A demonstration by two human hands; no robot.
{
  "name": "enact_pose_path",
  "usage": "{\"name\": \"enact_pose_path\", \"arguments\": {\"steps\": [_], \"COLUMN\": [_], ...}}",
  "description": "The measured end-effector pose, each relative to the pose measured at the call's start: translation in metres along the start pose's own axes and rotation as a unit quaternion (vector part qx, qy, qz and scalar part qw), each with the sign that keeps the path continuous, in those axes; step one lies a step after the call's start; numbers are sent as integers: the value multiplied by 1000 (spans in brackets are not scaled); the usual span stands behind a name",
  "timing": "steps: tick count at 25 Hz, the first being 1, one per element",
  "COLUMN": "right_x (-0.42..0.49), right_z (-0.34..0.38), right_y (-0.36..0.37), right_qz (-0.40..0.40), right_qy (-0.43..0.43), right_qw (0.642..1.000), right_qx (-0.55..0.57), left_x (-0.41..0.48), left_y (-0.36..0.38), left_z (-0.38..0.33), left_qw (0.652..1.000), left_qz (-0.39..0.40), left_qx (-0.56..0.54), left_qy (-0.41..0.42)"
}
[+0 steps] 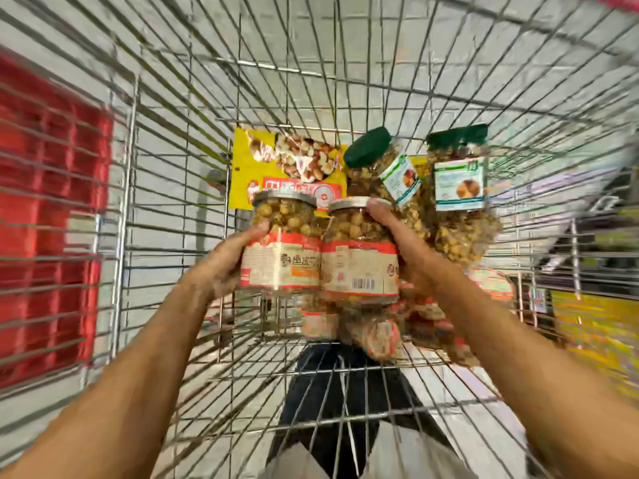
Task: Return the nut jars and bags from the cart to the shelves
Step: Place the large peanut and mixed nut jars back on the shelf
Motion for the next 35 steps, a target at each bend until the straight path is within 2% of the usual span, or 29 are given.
{"name": "enact_pose_path", "arguments": {"steps": [4,7,10,14,16,17,19,20,21,23,25,27,30,35], "right_x": [-121,-208,-305,-418,-468,-495,-547,-568,-587,-622,-651,-676,-692,-693], "right_z": [83,108,101,55,25,9,-23,-40,-57,-86,-104,-115,-122,-122], "right_y": [-20,-51,-96,-154,-181,-194,-219,-233,-247,-271,-289,-305,-338,-391], "right_qz": [-9,-37,-94,-185,-239,-263,-294,-305,-313,-320,-333,-335,-352,-387], "right_qy": [-177,-287,-389,-496,-528,-554,-592,-597,-599,-608,-619,-636,-628,-601], "right_qw": [978,949,900,807,762,738,698,685,676,663,650,630,621,611], "right_qx": [110,128,175,262,289,283,276,286,293,298,289,293,311,342], "left_x": [-74,-124,-165,-204,-232,-241,-254,-262,-276,-302,-313,-311,-322,-304], "left_y": [98,179,271,384,441,469,517,540,563,603,633,662,709,783], "left_z": [-92,-119,-112,-75,-43,-24,15,36,58,102,131,147,161,171], "left_qw": [985,957,914,863,811,800,808,795,771,708,689,728,718,728], "left_qz": [96,210,348,481,574,589,575,594,626,703,719,675,677,654], "left_qx": [-19,27,104,89,83,93,94,92,93,63,79,114,148,200], "left_qy": [141,197,181,129,77,70,91,86,67,-33,-46,29,59,48]}}
Point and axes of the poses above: each hand's wrist, its own x-axis towards the middle knuckle, its own y-axis out of the palm, z = x × y, the point moved 5 cm from there along x, towards the middle knuckle, and after that the axes turned 1 degree about -y, right-handed, at the moved point
